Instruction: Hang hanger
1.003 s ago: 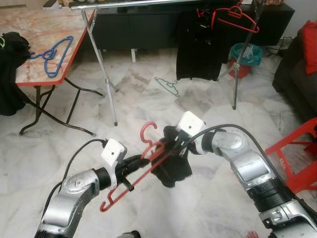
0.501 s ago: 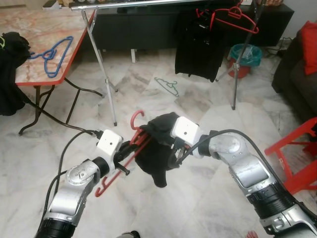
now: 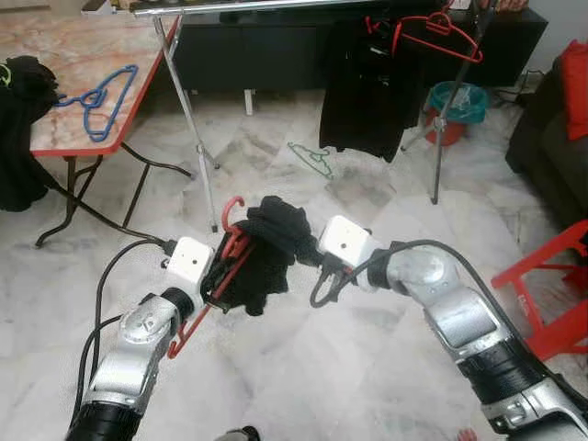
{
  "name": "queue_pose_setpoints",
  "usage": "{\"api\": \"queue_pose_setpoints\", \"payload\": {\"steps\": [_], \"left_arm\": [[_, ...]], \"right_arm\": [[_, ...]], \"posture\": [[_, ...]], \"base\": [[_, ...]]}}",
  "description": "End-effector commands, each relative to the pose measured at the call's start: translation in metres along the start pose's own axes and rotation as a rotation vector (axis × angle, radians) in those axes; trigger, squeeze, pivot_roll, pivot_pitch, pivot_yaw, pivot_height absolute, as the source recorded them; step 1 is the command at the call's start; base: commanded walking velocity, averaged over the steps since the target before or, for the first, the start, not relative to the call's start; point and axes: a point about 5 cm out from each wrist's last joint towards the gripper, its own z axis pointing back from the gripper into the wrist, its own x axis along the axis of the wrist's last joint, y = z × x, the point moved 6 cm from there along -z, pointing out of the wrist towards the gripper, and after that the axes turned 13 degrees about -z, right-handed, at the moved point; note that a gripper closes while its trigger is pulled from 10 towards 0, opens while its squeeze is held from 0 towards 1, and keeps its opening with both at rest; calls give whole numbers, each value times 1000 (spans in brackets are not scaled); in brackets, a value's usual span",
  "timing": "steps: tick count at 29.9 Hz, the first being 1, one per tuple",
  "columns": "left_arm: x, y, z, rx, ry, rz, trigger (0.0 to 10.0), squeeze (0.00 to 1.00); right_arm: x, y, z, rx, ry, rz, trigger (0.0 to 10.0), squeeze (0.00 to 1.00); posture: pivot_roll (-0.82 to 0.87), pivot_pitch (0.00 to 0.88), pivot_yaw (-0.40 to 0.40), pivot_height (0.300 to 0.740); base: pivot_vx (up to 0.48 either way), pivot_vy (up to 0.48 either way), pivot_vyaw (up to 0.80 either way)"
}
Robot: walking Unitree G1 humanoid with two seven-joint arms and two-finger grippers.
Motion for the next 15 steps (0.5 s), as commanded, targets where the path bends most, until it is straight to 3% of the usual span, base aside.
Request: {"api": "queue_pose_setpoints", "payload": {"steps": [1,3,6,10,15], "left_arm": [[13,3,4,-35,-61,22,10000,0],[21,-17,12,-175,-105,58,10000,0],[30,-33,23,-303,-147,119,10000,0],[34,-52,33,-433,-159,149,10000,0],[35,-62,37,-490,-161,173,10000,0]], "right_arm": [[0,-14,2,-68,5,-27,10000,0],[0,-27,3,-136,6,-49,10000,0],[1,-40,4,-207,4,-68,10000,0],[2,-43,2,-229,-1,-76,10000,0],[2,-40,-1,-219,-2,-75,10000,0]], "posture": [[27,117,8,740],[27,117,8,740],[32,113,9,740],[34,109,8,740],[35,106,7,740]], "base": [[0,0,0],[0,0,0],[0,0,0],[0,0,0],[0,0,0]]}}
